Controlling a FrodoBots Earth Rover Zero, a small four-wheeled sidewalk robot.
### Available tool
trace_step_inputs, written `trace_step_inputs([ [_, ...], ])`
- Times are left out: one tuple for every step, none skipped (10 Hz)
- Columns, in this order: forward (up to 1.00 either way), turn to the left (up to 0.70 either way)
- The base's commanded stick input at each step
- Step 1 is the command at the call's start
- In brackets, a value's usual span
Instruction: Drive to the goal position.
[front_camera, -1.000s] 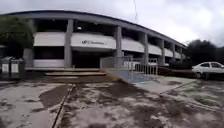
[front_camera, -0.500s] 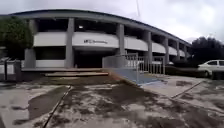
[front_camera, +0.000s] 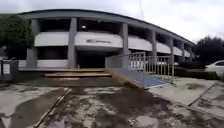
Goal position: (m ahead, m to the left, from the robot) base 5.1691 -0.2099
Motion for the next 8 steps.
trace_step_inputs([
  [0.70,0.00],
  [0.70,0.00],
  [0.70,0.00],
  [0.70,0.00],
  [0.70,0.00],
  [0.70,0.00],
  [0.70,0.00],
  [0.70,0.00],
])
